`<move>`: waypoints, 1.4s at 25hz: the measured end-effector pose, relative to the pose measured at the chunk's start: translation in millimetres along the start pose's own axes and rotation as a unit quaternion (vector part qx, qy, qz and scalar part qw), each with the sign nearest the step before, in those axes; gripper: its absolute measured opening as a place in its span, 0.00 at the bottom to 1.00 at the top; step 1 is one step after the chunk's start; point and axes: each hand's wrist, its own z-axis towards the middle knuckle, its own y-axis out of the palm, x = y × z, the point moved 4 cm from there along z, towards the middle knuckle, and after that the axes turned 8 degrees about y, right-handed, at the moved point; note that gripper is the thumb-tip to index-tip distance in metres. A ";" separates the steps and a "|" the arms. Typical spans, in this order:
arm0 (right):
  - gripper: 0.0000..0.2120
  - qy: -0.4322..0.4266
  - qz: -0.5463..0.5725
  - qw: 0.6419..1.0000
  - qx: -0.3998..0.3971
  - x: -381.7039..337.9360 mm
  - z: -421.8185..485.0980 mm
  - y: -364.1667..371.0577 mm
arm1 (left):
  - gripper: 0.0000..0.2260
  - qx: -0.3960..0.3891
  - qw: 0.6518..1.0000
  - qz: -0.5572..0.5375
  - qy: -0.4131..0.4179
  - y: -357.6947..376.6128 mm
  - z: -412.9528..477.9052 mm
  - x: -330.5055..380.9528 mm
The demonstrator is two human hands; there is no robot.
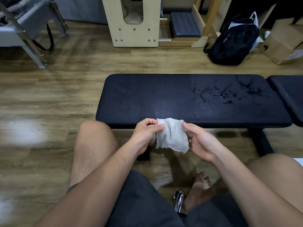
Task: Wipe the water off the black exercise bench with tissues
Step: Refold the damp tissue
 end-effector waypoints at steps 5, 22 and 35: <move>0.12 0.031 -0.031 0.999 0.020 -0.8 -1.4 4.5 | 0.11 0.001 0.998 -0.029 0.057 -2.2 -4.0 13.1; 0.01 -0.117 -0.038 0.984 0.126 -16.4 -4.4 9.1 | 0.07 0.097 0.976 0.023 0.192 -9.4 -5.1 28.4; 0.05 -0.136 0.006 0.981 0.136 -27.7 -1.3 -1.6 | 0.06 0.031 0.989 -0.009 0.143 -1.9 -3.2 30.2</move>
